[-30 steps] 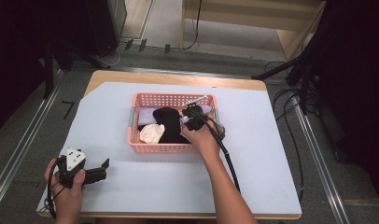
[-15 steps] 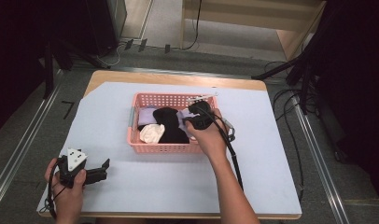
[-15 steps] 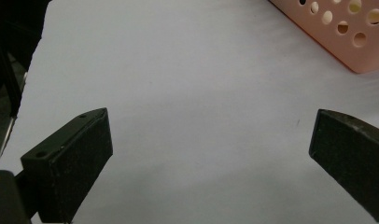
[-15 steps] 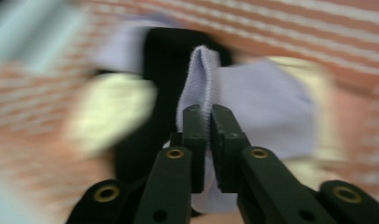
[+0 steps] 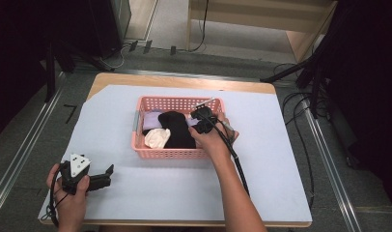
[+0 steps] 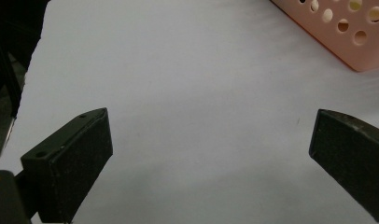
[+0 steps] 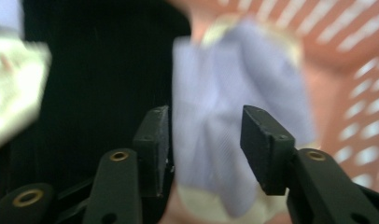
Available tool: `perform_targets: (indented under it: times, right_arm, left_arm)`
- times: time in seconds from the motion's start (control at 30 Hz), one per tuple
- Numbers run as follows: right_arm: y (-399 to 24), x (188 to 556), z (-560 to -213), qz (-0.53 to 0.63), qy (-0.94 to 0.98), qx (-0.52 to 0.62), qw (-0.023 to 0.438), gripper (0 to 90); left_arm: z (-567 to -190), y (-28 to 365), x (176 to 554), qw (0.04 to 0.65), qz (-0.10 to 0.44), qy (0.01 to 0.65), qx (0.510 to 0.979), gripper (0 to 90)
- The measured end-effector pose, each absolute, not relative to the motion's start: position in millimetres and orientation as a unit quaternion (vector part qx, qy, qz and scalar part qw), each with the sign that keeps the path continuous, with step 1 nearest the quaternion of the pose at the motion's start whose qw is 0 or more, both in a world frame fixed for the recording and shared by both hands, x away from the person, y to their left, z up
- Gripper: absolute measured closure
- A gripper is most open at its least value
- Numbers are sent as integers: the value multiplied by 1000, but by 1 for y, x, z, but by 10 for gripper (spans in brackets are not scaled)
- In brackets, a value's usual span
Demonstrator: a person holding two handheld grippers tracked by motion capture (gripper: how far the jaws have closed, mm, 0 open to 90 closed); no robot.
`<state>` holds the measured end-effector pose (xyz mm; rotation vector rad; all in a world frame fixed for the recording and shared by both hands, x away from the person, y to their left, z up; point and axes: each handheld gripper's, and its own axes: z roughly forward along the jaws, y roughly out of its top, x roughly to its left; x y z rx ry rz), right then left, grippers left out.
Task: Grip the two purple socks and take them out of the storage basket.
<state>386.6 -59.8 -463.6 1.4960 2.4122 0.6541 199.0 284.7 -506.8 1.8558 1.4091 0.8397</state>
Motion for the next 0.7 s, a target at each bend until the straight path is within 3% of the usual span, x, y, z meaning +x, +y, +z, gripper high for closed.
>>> perform_targets:
  times: [0.1,0.23,0.27,0.3,0.7]
  right_arm:
    - [-57,390,-467,192,831,512,104,489]
    - [-58,393,-473,153,839,513,93,731]
    - [-58,393,-473,153,839,513,93,731]
    - [-62,391,-471,164,833,519,96,820]
    - [-101,368,-443,388,747,517,158,841]
  left_arm:
    - [-507,285,199,326,321,538,708,3]
    - [-507,285,199,326,321,538,708,3]
    - [-507,285,199,326,321,538,708,3]
    - [-507,285,199,326,320,538,708,3]
    - [-507,284,199,325,320,537,709,3]
